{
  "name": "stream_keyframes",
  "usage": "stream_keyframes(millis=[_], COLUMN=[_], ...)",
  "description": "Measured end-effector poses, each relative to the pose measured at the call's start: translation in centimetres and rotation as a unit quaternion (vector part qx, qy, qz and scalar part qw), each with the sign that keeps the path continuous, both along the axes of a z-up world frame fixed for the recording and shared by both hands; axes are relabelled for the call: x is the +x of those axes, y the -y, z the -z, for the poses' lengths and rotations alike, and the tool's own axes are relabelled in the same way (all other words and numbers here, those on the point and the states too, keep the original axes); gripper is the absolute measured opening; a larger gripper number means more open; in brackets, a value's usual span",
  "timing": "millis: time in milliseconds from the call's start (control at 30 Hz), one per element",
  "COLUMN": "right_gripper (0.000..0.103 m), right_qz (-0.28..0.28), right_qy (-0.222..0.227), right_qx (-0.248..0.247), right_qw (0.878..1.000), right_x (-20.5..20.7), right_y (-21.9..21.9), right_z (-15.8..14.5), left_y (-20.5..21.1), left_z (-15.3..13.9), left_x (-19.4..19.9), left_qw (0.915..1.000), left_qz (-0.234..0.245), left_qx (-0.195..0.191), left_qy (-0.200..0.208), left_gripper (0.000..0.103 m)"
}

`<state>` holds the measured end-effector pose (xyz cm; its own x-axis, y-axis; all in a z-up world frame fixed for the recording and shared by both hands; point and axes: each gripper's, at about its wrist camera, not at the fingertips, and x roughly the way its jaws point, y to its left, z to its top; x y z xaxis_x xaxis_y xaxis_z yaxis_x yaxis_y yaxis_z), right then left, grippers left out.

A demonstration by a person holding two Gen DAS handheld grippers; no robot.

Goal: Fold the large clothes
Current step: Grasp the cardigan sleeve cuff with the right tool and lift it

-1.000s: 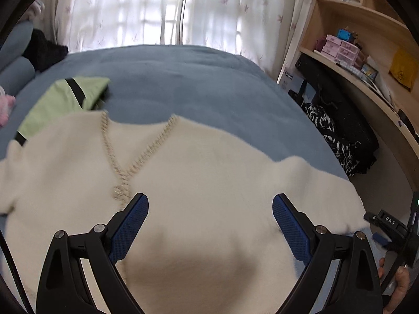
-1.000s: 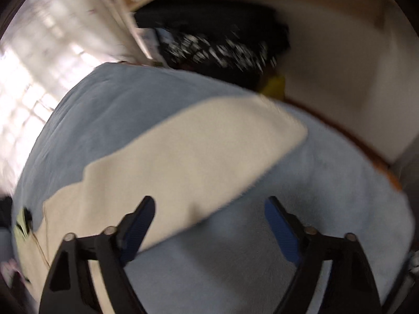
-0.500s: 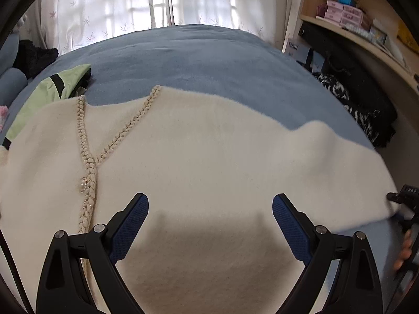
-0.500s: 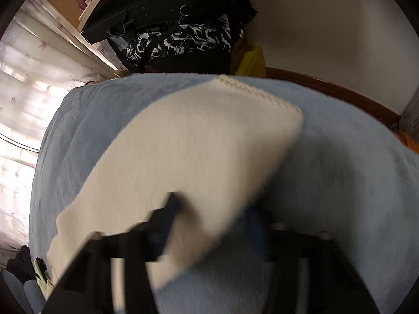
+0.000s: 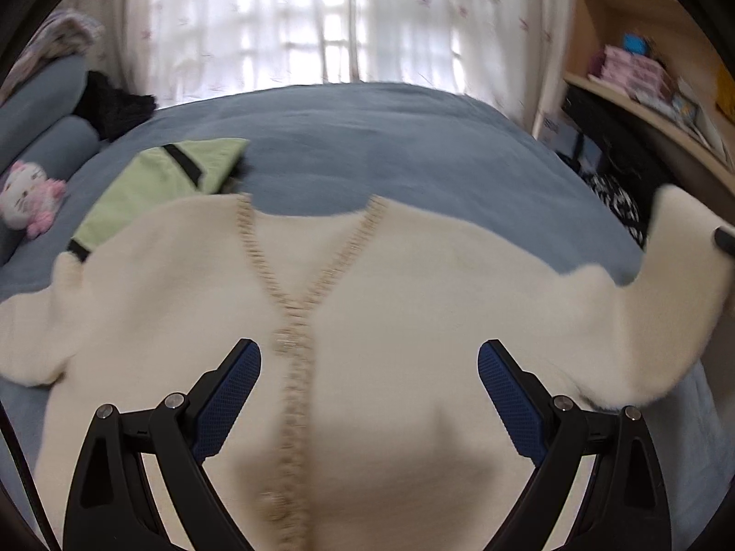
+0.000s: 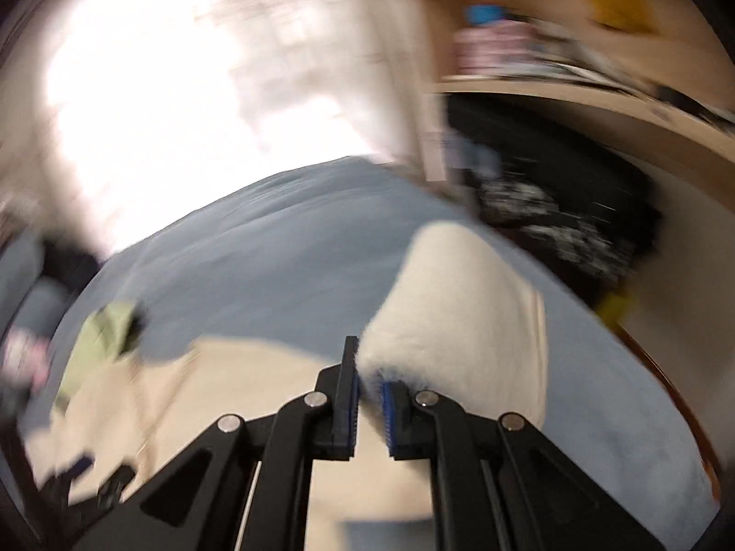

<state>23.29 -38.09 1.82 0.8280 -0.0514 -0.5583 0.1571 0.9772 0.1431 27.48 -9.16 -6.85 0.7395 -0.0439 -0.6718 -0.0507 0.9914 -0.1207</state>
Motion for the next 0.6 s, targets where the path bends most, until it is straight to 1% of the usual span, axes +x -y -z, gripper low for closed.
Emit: stream_keyframes(millis=[33,100,133,167,200,233,333,367,433,533,600], right_gripper=[0.008,0.008,0.009,0.010,0.012,0.012,0.015,0.015,0.019,0.024,0.025], right_qz=[-0.031,-0.067,-0.085,-0.109,-0.119,-0.132,-0.137,-0.136,-0.139,-0.138,-0.123], right_qy=[-0.009,-0.031,-0.052,-0.085,-0.103,-0.138,-0.190,-0.196,-0.205,-0.207,-0.205], right_qx=[-0.011,-0.029,-0.037,-0.035,-0.031,-0.023,-0.014,-0.012,0.021,0.069,0.086], right_qw=[0.999,0.997,0.994,0.990,0.987,0.981,0.972,0.971,0.969,0.966,0.967], right_x=[0.4,1.0,1.3,1.7,1.9,2.2,1.7,0.8,-0.6,-2.2,-3.5], right_y=[-2.7,-5.8,-7.5,-9.3,-9.9,-10.8,-12.2,-12.7,-12.2,-10.8,-9.8], right_z=[0.6,2.2,3.6,5.6,6.5,8.6,12.0,12.4,12.8,12.3,11.7], left_y=[-0.9,-2.5,-3.2,-3.9,-4.3,-4.7,-5.4,-5.5,-5.6,-5.1,-4.3], left_z=[-0.2,-0.3,-0.2,-0.1,0.1,0.3,1.0,1.3,1.8,2.2,2.2], left_x=[-0.3,-0.7,-0.9,-1.0,-1.2,-1.3,-1.7,-1.9,-2.1,-2.5,-2.7], left_qw=[1.0000,0.9997,0.9996,0.9994,0.9993,0.9992,0.9991,0.9989,0.9984,0.9969,0.9961], left_qz=[-0.007,-0.017,-0.020,-0.022,-0.023,-0.024,-0.024,-0.022,-0.016,-0.003,0.010], left_qx=[-0.006,-0.017,-0.021,-0.025,-0.027,-0.027,-0.028,-0.032,-0.043,-0.066,-0.075], left_qy=[0.001,-0.002,-0.005,-0.009,-0.012,-0.014,-0.021,-0.025,-0.033,-0.043,-0.047], left_gripper=[0.095,0.095,0.095,0.095,0.095,0.095,0.095,0.095,0.095,0.095,0.095])
